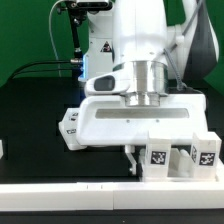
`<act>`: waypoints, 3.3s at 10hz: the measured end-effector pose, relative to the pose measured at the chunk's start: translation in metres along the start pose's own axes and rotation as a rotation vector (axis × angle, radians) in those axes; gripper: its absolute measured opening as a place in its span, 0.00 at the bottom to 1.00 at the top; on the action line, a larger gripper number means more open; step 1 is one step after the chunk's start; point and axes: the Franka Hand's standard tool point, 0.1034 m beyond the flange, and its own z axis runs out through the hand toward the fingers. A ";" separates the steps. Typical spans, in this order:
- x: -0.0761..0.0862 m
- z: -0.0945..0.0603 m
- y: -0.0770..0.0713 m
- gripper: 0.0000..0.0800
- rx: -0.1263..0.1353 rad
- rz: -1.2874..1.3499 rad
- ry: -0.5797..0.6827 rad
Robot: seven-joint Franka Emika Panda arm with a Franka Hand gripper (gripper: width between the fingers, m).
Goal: Assemble chair
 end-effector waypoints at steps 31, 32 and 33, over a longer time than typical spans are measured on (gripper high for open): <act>-0.008 -0.054 0.007 0.04 0.117 0.044 -1.190; -0.010 -0.051 -0.001 0.04 0.123 0.034 -1.192; -0.015 -0.047 -0.008 0.04 0.124 0.031 -1.203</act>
Offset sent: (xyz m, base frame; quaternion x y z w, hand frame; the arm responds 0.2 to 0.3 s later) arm -0.0266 0.0040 0.0228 0.0037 -0.1850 0.0032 0.9827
